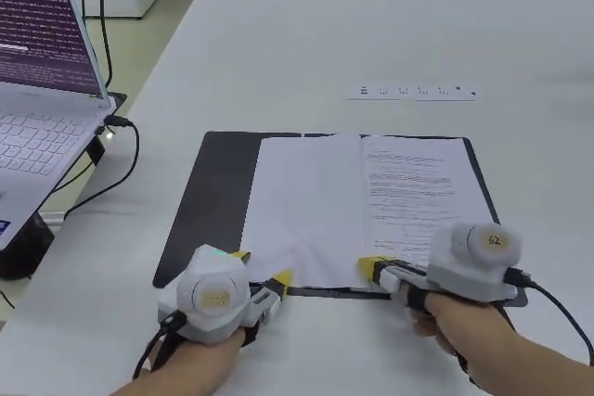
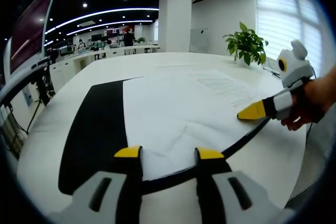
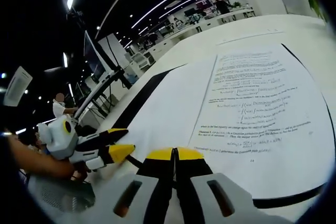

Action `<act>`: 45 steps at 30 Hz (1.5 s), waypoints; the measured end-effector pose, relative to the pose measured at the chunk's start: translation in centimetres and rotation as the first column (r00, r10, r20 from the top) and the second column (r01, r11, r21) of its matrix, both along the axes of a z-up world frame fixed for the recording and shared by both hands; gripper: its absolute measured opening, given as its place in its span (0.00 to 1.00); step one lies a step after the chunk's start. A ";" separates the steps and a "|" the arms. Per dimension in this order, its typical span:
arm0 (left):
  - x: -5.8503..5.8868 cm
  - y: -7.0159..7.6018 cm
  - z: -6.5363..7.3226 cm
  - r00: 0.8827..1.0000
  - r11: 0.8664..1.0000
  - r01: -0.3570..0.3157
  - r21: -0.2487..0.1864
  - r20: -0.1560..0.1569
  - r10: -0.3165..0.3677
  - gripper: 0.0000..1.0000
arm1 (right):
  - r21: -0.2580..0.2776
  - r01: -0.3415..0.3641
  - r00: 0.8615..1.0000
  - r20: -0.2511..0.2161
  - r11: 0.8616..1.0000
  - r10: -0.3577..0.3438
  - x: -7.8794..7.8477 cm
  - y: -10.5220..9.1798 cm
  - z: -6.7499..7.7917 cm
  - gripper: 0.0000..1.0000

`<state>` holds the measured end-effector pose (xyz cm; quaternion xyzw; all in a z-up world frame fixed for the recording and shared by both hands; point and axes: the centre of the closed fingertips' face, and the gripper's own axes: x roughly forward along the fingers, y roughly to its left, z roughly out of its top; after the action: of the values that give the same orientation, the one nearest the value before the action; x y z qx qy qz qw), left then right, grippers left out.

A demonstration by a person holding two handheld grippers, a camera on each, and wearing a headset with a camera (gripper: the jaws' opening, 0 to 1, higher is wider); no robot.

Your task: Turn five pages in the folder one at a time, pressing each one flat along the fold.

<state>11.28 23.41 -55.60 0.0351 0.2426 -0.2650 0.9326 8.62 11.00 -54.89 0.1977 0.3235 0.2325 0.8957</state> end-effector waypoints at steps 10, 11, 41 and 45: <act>0.0 0.0 0.0 1.000 1.000 0.002 0.005 -0.006 -0.002 0.39 | 0.031 -0.019 0.998 -0.064 0.999 0.021 -3.2 0.2 0.1 0.00; 0.0 0.0 0.0 1.000 1.000 0.002 0.005 -0.007 -0.002 0.39 | 0.034 -0.017 0.997 -0.071 0.999 0.020 -3.5 0.2 0.2 0.00; -3.5 -1.5 9.7 0.992 0.978 0.019 -0.205 -0.115 -0.044 0.52 | 0.054 0.314 0.932 0.174 0.948 -0.318 -6.6 -10.9 11.8 0.00; -3.8 -1.1 11.7 0.996 0.974 0.005 -0.227 -0.086 -0.025 0.64 | 0.010 0.333 0.921 0.208 0.943 -0.328 -7.0 -12.4 12.7 0.08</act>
<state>7.44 22.33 -43.91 -0.0814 0.2513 -0.2994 0.9168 1.64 -1.44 -42.19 0.2127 0.1933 0.0934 0.9532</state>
